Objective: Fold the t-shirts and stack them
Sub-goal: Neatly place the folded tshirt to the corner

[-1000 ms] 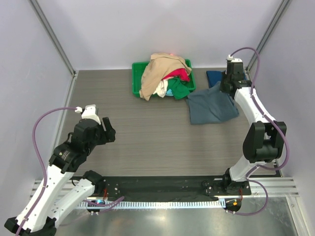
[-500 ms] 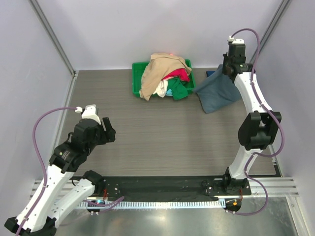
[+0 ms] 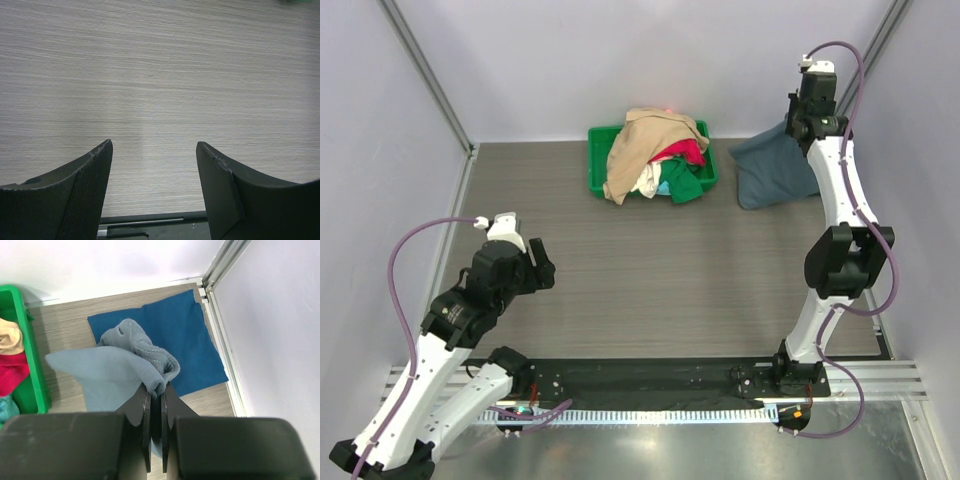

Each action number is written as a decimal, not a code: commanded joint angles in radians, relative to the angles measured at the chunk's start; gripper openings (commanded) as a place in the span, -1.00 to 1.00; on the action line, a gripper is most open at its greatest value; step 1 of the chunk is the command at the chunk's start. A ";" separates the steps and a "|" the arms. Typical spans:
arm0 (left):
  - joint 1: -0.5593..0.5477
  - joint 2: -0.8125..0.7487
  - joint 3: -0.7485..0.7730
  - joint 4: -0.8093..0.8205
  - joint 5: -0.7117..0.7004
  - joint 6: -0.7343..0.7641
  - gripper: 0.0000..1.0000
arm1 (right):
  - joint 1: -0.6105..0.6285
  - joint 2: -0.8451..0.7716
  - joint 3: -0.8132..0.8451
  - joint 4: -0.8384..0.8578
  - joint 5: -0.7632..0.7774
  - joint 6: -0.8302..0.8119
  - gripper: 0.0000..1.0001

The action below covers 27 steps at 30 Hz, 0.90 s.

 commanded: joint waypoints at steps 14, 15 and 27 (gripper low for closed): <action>0.003 0.015 -0.003 0.045 0.008 0.007 0.37 | -0.026 0.070 0.229 0.037 -0.074 -0.045 -0.97; 0.003 0.015 -0.004 0.048 0.008 0.009 0.37 | -0.030 0.080 0.234 0.034 -0.077 -0.049 -0.98; 0.003 0.033 -0.004 0.048 0.008 0.009 0.37 | -0.095 0.152 0.232 0.034 -0.147 -0.053 -0.97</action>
